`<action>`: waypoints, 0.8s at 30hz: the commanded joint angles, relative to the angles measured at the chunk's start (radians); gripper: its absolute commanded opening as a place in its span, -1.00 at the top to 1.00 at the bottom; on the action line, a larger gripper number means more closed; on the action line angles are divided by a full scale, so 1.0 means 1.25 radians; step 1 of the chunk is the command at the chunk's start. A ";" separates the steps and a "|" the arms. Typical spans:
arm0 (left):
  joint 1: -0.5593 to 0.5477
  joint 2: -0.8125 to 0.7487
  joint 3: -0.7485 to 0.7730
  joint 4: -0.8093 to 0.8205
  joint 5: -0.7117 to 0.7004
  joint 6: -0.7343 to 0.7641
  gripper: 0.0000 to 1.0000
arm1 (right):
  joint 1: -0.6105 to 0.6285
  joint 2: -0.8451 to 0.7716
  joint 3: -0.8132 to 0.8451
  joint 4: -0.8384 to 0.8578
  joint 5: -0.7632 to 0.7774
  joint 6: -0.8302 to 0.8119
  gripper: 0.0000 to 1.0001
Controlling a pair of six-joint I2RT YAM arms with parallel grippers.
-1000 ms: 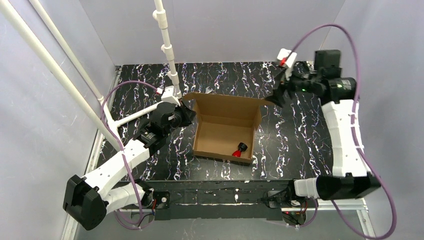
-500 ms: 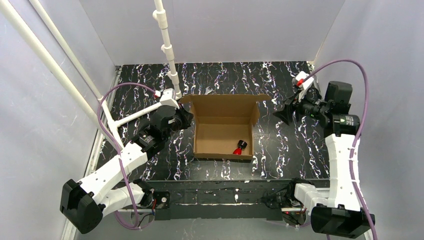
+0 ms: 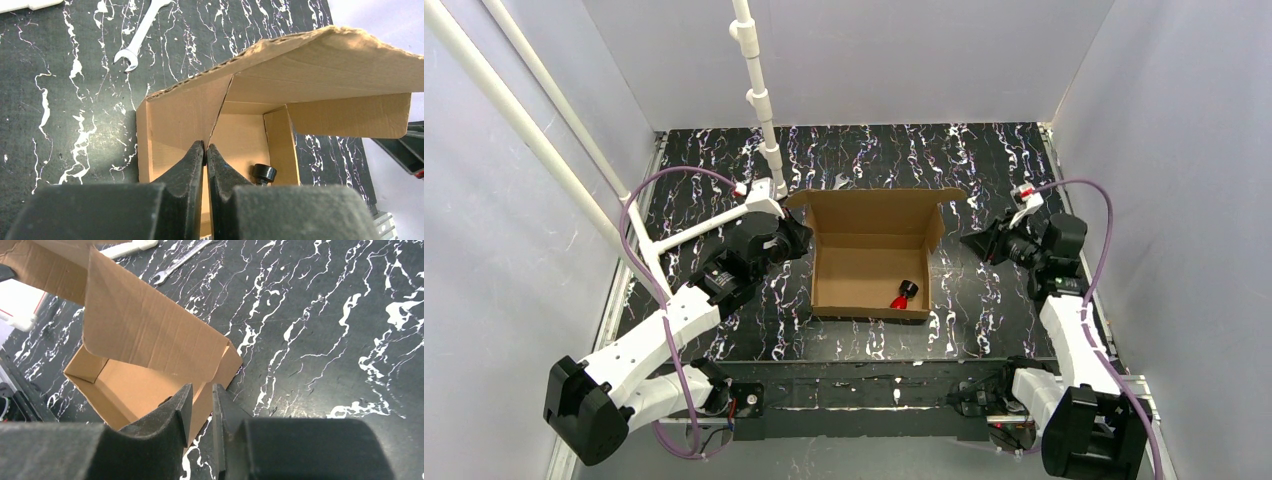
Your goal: Fold the paper box
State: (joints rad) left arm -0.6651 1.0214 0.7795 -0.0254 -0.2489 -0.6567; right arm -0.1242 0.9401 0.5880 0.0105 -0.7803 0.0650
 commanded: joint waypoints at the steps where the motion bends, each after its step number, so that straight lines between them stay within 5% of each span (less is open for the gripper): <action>1: -0.013 0.006 0.012 -0.052 -0.007 -0.013 1.00 | -0.003 -0.034 -0.094 0.357 0.010 0.216 0.38; 24: -0.024 -0.014 -0.012 -0.046 0.007 -0.035 1.00 | 0.004 0.041 -0.094 0.383 -0.082 0.176 0.36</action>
State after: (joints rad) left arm -0.6838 1.0225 0.7807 -0.0261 -0.2504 -0.6861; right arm -0.1223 0.9977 0.4431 0.4332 -0.8337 0.3069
